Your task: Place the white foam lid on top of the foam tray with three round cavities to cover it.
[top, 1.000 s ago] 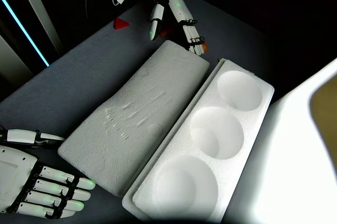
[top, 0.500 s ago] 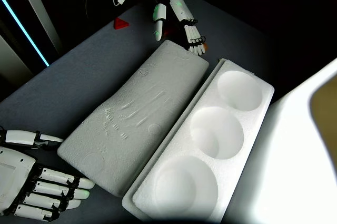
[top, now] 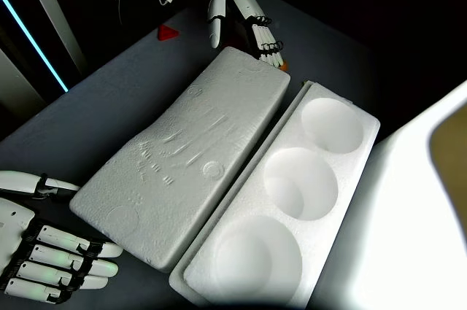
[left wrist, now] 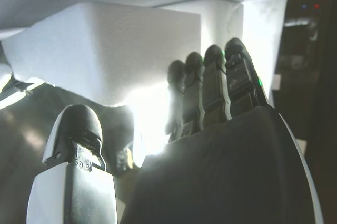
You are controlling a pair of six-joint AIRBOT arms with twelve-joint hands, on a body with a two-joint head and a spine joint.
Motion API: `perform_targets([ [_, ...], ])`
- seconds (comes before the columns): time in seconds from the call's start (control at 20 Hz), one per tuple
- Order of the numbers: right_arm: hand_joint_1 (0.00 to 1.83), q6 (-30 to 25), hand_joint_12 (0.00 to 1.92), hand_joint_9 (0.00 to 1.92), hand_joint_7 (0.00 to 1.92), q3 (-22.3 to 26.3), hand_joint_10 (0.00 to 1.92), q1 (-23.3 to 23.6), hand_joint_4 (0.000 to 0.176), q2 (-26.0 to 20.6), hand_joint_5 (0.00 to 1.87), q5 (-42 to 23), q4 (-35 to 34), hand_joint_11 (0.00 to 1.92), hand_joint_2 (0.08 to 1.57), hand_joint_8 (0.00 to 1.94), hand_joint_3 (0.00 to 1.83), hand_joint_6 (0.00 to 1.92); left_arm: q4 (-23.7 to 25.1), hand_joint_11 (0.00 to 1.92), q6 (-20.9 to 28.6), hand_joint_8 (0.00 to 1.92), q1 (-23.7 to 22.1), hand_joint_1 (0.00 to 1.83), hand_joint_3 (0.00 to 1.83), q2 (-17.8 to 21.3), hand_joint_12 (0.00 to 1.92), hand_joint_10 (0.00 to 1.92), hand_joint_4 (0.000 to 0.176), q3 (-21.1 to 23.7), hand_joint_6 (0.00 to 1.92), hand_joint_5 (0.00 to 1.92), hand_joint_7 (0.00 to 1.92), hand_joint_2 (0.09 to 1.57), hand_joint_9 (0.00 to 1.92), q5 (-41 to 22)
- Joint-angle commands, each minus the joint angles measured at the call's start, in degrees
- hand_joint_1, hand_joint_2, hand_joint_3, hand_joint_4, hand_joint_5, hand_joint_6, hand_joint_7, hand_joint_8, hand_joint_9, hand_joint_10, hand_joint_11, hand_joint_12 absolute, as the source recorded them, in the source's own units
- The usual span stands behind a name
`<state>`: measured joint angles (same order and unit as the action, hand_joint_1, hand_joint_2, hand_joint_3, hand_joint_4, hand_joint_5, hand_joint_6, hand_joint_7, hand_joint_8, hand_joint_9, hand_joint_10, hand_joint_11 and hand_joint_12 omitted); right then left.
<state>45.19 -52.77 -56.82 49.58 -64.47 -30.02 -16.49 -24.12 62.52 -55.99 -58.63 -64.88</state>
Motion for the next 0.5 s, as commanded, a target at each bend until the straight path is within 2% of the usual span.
perform_targets([
  [0.0,0.43,-1.0,1.73,0.0,0.08,0.9,0.3,-0.2,0.0,-1.1,0.0,-9.6,4.2,0.0,1.22,0.01,0.0,0.61,5.1,0.0,1.1,0.0,-0.3,0.36,0.0,0.5,0.0,0.0,0.0,1.0,0.01,0.27,0.13,1.19,0.04,-9.8],
  [0.05,0.45,-1.0,1.63,0.0,0.02,1.9,0.1,-0.7,0.0,-2.0,0.0,-10.9,4.4,0.0,1.26,0.0,0.01,0.54,5.7,0.0,1.1,0.0,-0.2,0.34,0.0,1.2,0.0,0.0,0.0,1.8,0.01,0.27,0.13,1.19,0.04,-10.7],
  [0.1,0.45,-1.3,1.63,0.0,0.02,2.8,0.1,-1.3,0.0,-2.9,0.0,-12.3,4.8,0.0,1.26,0.0,0.01,0.54,6.3,0.0,1.3,0.0,-0.2,0.34,0.0,1.8,0.0,0.0,0.0,2.3,0.01,0.27,0.13,1.19,0.04,-11.6],
  [0.15,0.43,-1.6,1.51,0.0,0.0,3.6,0.02,-1.8,0.0,-3.7,0.01,-13.7,5.3,0.0,1.25,0.0,0.0,0.48,6.7,0.0,1.5,0.0,-0.2,0.34,0.0,2.4,0.0,0.01,0.0,2.8,0.01,0.26,0.13,1.19,0.06,-12.5],
  [0.2,0.4,-1.8,1.6,0.03,0.05,4.3,0.02,-2.3,0.0,-4.5,0.0,-14.9,5.7,0.0,1.21,0.01,0.0,0.59,7.2,0.0,1.6,0.0,-0.2,0.33,0.0,3.0,0.0,0.0,0.0,3.3,0.0,0.25,0.12,1.19,0.05,-13.4],
  [0.3,0.44,-2.0,1.63,0.06,0.08,5.5,0.04,-3.3,0.0,-5.9,0.0,-17.4,6.3,0.0,1.22,0.02,0.0,0.62,8.1,0.0,1.6,0.0,-0.2,0.32,0.0,4.2,0.0,0.0,0.0,4.3,0.0,0.23,0.1,1.19,0.03,-15.1],
  [0.35,0.4,-2.1,1.63,0.11,0.11,5.9,0.07,-3.5,0.0,-6.4,0.0,-18.4,6.7,0.0,1.22,0.03,0.0,0.63,8.4,0.0,1.6,0.0,-0.4,0.32,0.0,4.7,0.0,0.0,0.0,4.6,0.0,0.23,0.09,1.19,0.03,-15.8],
  [0.4,0.43,-2.1,1.46,0.08,0.12,6.2,0.14,-3.5,0.0,-6.9,0.0,-19.1,7.2,0.0,1.22,0.02,0.0,0.63,8.7,0.0,1.7,0.0,-0.6,0.29,0.0,5.2,0.0,0.0,0.0,4.7,0.0,0.22,0.1,1.2,0.02,-16.3],
  [0.45,0.43,-2.1,1.46,0.08,0.12,6.3,0.14,-3.5,0.0,-7.4,0.0,-19.5,7.6,0.0,1.22,0.02,0.0,0.63,9.0,0.0,1.7,0.0,-0.9,0.29,0.0,5.6,0.0,0.0,0.0,4.9,0.0,0.22,0.1,1.2,0.02,-16.9],
])
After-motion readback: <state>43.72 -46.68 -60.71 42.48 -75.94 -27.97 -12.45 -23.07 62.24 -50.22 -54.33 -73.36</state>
